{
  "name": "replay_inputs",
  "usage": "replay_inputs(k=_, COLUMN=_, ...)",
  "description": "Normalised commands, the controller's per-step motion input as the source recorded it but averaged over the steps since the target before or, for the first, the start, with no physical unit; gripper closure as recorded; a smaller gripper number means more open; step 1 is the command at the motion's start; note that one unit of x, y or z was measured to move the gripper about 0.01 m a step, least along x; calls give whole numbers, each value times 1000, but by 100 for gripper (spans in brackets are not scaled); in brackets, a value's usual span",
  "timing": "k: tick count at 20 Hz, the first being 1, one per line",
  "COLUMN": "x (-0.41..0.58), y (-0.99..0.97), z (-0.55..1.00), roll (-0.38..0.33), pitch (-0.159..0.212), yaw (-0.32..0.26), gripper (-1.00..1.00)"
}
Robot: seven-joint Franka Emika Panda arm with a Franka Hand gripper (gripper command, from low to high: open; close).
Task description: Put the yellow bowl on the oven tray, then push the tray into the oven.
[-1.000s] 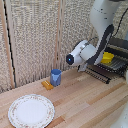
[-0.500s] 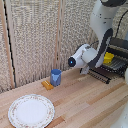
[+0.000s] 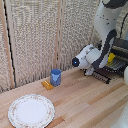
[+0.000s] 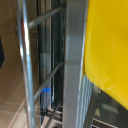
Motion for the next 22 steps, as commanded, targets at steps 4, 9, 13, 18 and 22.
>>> replay_inputs(k=4, x=24, y=-91, z=19, roll=0, pitch=13, yaw=-57, gripper=100)
replay_inputs(k=9, x=151, y=-59, z=112, roll=-14, pitch=26, yaw=-59, gripper=100)
replay_inputs(k=13, x=102, y=-145, z=353, roll=0, pitch=-42, yaw=-35, gripper=100)
replay_inputs(k=18, x=0, y=-139, z=527, roll=37, pitch=-2, yaw=-46, gripper=100)
replay_inputs(k=22, x=0, y=-86, z=609, roll=169, pitch=75, yaw=-132, gripper=100)
